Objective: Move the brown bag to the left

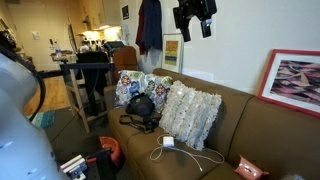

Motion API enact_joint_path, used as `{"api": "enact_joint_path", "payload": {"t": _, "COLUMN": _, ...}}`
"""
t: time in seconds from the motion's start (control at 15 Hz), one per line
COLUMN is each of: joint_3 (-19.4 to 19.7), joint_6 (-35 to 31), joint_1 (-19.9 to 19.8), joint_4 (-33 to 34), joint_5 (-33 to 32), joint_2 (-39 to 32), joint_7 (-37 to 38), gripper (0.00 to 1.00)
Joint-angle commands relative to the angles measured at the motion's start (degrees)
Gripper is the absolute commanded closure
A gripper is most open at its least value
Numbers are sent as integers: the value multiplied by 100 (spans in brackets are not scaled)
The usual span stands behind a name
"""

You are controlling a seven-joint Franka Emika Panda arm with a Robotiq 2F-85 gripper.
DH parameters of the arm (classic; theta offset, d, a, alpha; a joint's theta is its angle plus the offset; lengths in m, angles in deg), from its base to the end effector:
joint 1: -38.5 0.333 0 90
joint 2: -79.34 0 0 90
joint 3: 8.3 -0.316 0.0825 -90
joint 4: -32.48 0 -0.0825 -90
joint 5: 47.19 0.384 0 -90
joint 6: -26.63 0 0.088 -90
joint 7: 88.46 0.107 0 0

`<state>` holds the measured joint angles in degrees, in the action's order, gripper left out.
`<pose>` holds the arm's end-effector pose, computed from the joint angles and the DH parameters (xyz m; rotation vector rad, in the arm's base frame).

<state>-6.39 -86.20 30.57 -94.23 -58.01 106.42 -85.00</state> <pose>0.4236 -0.0880 0.5858 2.9336 -0.2603 0.3269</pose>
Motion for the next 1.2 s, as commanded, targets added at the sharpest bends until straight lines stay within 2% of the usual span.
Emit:
{"api": "enact_joint_path", "payload": {"t": 0.0, "joint_3": 44, "joint_6": 18, "joint_1": 55, "joint_4": 15, "joint_5": -23, "joint_2": -4, "joint_7": 17, "gripper": 0}}
{"api": "enact_joint_path", "payload": {"t": 1.13, "joint_3": 45, "joint_6": 60, "joint_1": 40, "joint_4": 44, "joint_5": -44, "joint_2": -95, "joint_7": 49, "gripper": 0}}
